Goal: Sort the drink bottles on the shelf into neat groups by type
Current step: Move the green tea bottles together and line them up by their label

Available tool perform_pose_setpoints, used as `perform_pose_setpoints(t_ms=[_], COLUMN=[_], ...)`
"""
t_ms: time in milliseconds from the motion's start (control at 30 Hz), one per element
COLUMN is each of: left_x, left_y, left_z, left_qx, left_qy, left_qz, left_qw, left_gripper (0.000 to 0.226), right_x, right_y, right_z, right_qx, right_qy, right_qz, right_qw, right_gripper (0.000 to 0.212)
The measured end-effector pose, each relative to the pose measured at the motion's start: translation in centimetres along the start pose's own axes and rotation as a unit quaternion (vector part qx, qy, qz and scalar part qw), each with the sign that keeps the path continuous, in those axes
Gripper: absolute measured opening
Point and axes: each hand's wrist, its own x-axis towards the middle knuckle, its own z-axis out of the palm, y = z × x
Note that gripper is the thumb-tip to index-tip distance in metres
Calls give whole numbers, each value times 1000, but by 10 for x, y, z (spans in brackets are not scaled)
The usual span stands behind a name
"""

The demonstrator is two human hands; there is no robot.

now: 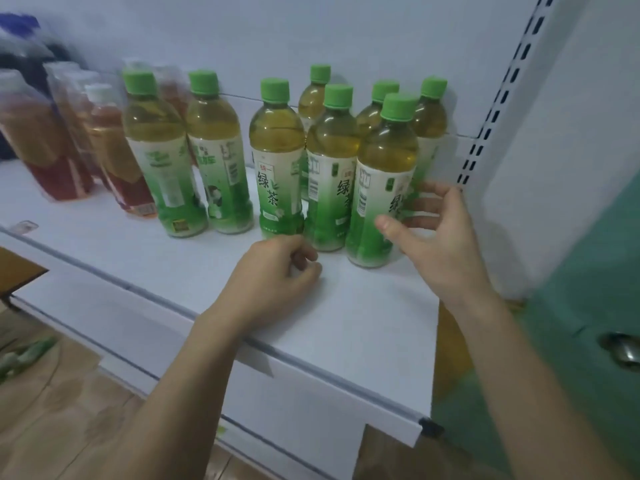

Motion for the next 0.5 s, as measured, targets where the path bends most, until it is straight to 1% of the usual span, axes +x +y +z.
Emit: perform_pose_setpoints(t_ms=[67, 100, 167, 233, 333, 400, 500], left_x=[-3, -6, -11, -17, -22, -21, -23], left_y=[3, 4, 3, 3, 11, 17, 15], left_z=[-1, -2, -5, -8, -13, -15, -23], left_qx=[-8, -15, -47, -117, -216, -235, -233], left_qy=[10, 16, 37, 53, 61, 98, 181], left_qz=[-15, -22, -34, -31, 1, 14, 1], left_qw=[1000, 1000, 998, 991, 974, 967, 955], left_gripper=[9, 10, 18, 30, 51, 55, 52], right_x=[9, 12, 13, 10, -1, -9, -15], right_y=[5, 8, 13, 13, 2, -10, -25], right_z=[8, 11, 13, 13, 23, 40, 71], right_qx=[-41, -64, -100, -104, -102, -89, -80], right_qy=[-60, -73, -78, -86, -118, -153, -201], right_qz=[-7, -21, -54, -70, -91, -98, -127], right_qw=[997, 995, 991, 988, 984, 979, 968], right_gripper=[81, 82, 76, 74, 77, 76, 70])
